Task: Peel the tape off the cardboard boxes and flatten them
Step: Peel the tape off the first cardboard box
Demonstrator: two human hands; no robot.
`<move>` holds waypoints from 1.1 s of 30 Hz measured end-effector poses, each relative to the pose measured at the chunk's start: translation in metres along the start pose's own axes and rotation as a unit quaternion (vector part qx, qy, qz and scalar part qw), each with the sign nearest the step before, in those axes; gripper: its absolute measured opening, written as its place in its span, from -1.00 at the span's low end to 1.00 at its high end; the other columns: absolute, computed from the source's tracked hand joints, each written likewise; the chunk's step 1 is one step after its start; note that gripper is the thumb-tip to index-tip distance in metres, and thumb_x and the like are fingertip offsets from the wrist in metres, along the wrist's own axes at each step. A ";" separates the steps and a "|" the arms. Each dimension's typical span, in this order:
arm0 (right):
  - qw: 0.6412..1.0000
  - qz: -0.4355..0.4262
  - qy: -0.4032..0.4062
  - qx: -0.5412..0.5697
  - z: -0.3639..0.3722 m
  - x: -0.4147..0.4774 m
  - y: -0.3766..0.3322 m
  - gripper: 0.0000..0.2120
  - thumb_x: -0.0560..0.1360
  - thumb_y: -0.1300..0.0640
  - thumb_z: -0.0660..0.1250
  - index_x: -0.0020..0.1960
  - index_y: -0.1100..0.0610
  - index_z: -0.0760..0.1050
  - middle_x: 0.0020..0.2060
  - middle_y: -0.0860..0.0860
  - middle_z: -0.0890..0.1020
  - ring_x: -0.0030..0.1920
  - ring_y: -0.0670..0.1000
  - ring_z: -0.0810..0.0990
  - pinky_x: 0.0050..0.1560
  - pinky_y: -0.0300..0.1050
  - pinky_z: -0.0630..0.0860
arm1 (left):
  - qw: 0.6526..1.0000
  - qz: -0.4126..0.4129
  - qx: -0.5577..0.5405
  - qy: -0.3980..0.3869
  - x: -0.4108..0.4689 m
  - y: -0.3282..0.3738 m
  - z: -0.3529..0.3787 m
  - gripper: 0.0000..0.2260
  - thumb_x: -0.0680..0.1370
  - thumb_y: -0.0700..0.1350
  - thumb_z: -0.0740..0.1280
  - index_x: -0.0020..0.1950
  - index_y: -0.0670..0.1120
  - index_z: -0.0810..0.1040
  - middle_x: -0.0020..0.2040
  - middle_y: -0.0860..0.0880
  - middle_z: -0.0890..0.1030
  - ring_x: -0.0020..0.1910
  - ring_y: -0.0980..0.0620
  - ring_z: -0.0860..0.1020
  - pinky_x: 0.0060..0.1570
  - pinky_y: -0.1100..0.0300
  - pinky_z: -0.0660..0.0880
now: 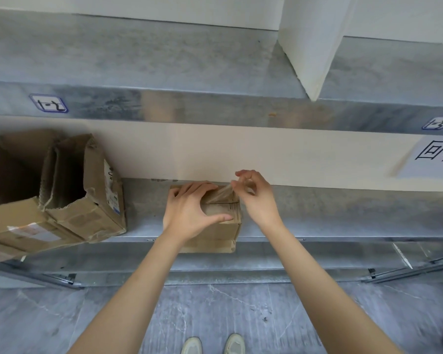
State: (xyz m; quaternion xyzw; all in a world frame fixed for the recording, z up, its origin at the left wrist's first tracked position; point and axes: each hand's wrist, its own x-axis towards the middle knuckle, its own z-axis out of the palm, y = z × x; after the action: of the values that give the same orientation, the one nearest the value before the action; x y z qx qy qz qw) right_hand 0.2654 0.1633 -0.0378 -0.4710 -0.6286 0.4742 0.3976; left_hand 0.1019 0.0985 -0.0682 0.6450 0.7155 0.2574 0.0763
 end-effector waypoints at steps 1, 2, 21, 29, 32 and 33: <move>0.999 0.005 -0.002 0.031 0.002 -0.003 0.000 -0.87 0.53 0.21 0.37 -0.13 0.10 0.43 0.12 -0.05 0.59 0.03 -0.07 0.62 -0.01 -0.34 0.47 | 1.000 -0.001 -0.002 0.002 0.000 0.000 0.000 -0.29 0.24 0.53 0.34 0.28 0.19 0.51 0.26 0.23 0.53 0.31 0.16 0.42 0.19 0.17 0.19; 0.998 0.010 -0.004 0.065 0.005 -0.005 -0.001 -0.86 0.54 0.25 0.36 -0.13 0.13 0.41 0.14 -0.04 0.59 0.04 -0.08 0.64 0.02 -0.30 0.49 | 1.000 -0.001 -0.004 0.004 0.000 0.000 0.001 -0.30 0.24 0.53 0.35 0.27 0.19 0.51 0.26 0.23 0.53 0.31 0.16 0.42 0.19 0.17 0.19; 0.980 0.083 -0.013 0.180 0.039 -0.012 -0.006 -0.77 0.66 0.31 0.09 0.14 0.18 0.51 -0.04 0.10 0.69 -0.03 0.00 0.69 -0.06 -0.15 0.59 | 0.996 -0.023 -0.065 0.058 -0.004 0.000 0.000 -0.42 0.32 0.39 0.38 0.24 0.14 0.50 0.13 0.20 0.62 0.15 0.16 0.54 0.12 0.20 0.31; 0.974 0.080 -0.018 0.209 0.043 -0.013 -0.015 -0.72 0.66 0.26 0.09 0.20 0.07 0.53 -0.07 0.05 0.71 0.05 0.02 0.66 0.11 -0.05 0.58 | 0.991 -0.041 -0.092 0.083 -0.006 0.001 -0.003 -0.47 0.34 0.34 0.42 0.23 0.15 0.51 0.11 0.20 0.63 0.11 0.15 0.55 0.10 0.21 0.36; 0.965 0.095 -0.004 0.243 0.045 -0.011 -0.014 -0.77 0.68 0.20 0.10 0.20 0.12 0.51 -0.16 0.08 0.70 0.03 0.00 0.67 0.04 -0.08 0.58 | 0.990 -0.049 -0.098 0.085 -0.007 0.000 -0.004 -0.48 0.34 0.27 0.49 0.23 0.13 0.52 0.13 0.21 0.62 0.12 0.15 0.54 0.10 0.22 0.36; 0.960 0.103 -0.004 0.260 0.045 -0.010 -0.013 -0.78 0.69 0.14 0.09 0.20 0.14 0.49 -0.24 0.07 0.67 0.03 0.03 0.67 -0.02 -0.07 0.58 | 0.990 -0.048 -0.100 0.083 -0.007 0.000 -0.004 -0.48 0.34 0.27 0.50 0.23 0.14 0.52 0.13 0.22 0.61 0.13 0.16 0.53 0.09 0.23 0.37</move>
State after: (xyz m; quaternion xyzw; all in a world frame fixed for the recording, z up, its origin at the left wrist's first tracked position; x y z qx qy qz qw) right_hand 0.2223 0.1425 -0.0359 -0.4116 -0.4335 0.6613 0.4532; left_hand 0.1006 0.0910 -0.0660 0.5758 0.7200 0.3761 0.0928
